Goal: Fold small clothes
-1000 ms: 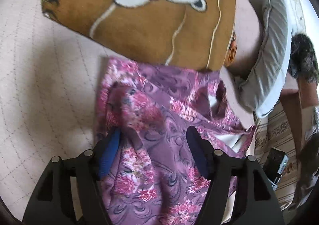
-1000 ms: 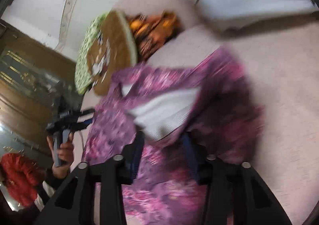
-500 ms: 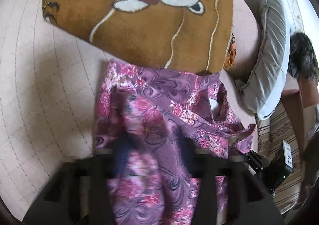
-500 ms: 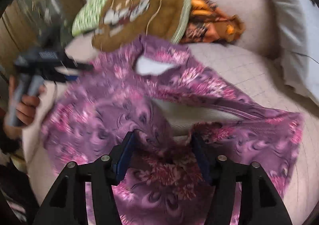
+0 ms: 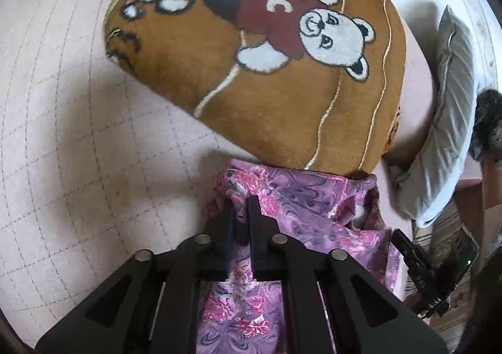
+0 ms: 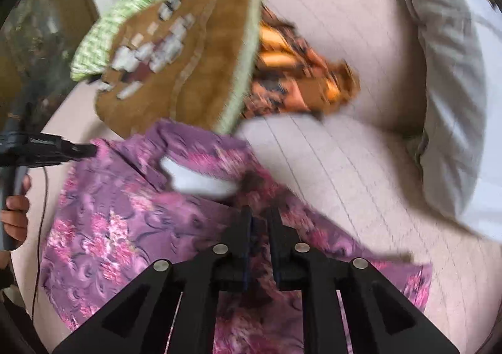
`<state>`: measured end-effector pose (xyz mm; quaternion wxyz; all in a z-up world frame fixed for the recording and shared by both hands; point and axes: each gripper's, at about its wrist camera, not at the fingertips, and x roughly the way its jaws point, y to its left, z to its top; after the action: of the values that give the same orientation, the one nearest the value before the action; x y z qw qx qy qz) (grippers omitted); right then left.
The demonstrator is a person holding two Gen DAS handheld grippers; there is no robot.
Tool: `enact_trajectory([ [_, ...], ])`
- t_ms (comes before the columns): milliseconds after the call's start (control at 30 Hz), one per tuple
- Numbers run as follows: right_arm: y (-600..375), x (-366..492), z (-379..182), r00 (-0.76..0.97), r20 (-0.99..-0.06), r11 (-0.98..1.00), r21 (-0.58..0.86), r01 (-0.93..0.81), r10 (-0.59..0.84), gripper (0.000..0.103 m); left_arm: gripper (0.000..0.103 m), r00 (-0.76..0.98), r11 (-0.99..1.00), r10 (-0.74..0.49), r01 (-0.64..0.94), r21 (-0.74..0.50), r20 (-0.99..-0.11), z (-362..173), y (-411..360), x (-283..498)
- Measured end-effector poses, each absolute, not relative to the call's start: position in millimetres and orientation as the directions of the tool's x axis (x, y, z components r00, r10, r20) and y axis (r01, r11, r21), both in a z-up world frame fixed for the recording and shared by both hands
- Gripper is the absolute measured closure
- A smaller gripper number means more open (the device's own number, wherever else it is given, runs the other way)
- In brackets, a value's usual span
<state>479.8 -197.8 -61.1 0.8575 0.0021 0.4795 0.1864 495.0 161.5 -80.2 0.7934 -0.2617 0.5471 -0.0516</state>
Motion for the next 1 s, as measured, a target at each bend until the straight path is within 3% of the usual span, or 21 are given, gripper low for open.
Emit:
enact_trajectory([
  [33,-211,473,-58,0.48,-0.798,0.923,0.241,-0.299,0.364,0.085,0.09,0.394,0.853,-0.376,-0.206,-0.479,-0.839,-81,167,493],
  [100,-245,456,-50,0.51,-0.743,0.901,0.359,-0.244,0.434,0.063,0.077,0.387,0.847,-0.389,-0.208,-0.49,-0.836,-83,173,491],
  [167,-290,438,-45,0.569,-0.709,0.899,0.412,-0.147,0.418,0.05,0.069,0.385,0.834,-0.416,-0.198,-0.514,-0.823,-84,176,487],
  [300,-354,419,-60,0.599,-0.727,0.908,0.419,-0.002,0.337,0.047,0.046,0.383,0.775,-0.531,-0.141,-0.616,-0.756,-85,169,475],
  [367,-358,423,-73,0.582,-0.748,0.916,0.401,0.014,0.318,0.047,0.045,0.38,0.809,-0.487,-0.143,-0.57,-0.786,-87,158,475],
  [433,-350,430,-84,0.575,-0.766,0.934,0.358,0.011,0.287,0.051,0.048,0.366,0.842,-0.437,-0.155,-0.517,-0.821,-90,148,476],
  [500,-341,432,-85,0.575,-0.774,0.95,0.312,-0.019,0.266,0.071,0.087,0.376,0.866,-0.399,-0.143,-0.478,-0.836,-87,144,478],
  [533,-330,437,-86,0.558,-0.798,0.969,0.243,-0.045,0.227,0.099,0.094,0.383,0.874,-0.389,-0.133,-0.467,-0.838,-83,142,478],
  [600,-326,430,-74,0.601,-0.771,0.977,0.197,-0.084,0.208,0.099,0.097,0.426,0.882,-0.37,-0.117,-0.456,-0.826,-71,145,478],
  [733,-358,421,-52,0.709,-0.666,0.945,0.326,-0.005,0.234,0.099,0.097,0.476,0.913,-0.274,-0.143,-0.381,-0.836,-66,152,490],
  [800,-375,428,-65,0.684,-0.69,0.927,0.372,0.053,0.238,0.099,0.097,0.424,0.928,-0.229,-0.178,-0.328,-0.876,-81,151,502],
  [900,-371,435,-93,0.593,-0.779,0.947,0.312,0.084,0.204,0.099,0.097,0.392,0.942,-0.197,-0.178,-0.285,-0.898,-86,149,507],
  [1000,-370,428,-95,0.583,-0.783,0.935,0.338,0.109,0.215,0.092,0.093,0.4,0.926,-0.245,-0.172,-0.335,-0.883,-70,157,497],
])
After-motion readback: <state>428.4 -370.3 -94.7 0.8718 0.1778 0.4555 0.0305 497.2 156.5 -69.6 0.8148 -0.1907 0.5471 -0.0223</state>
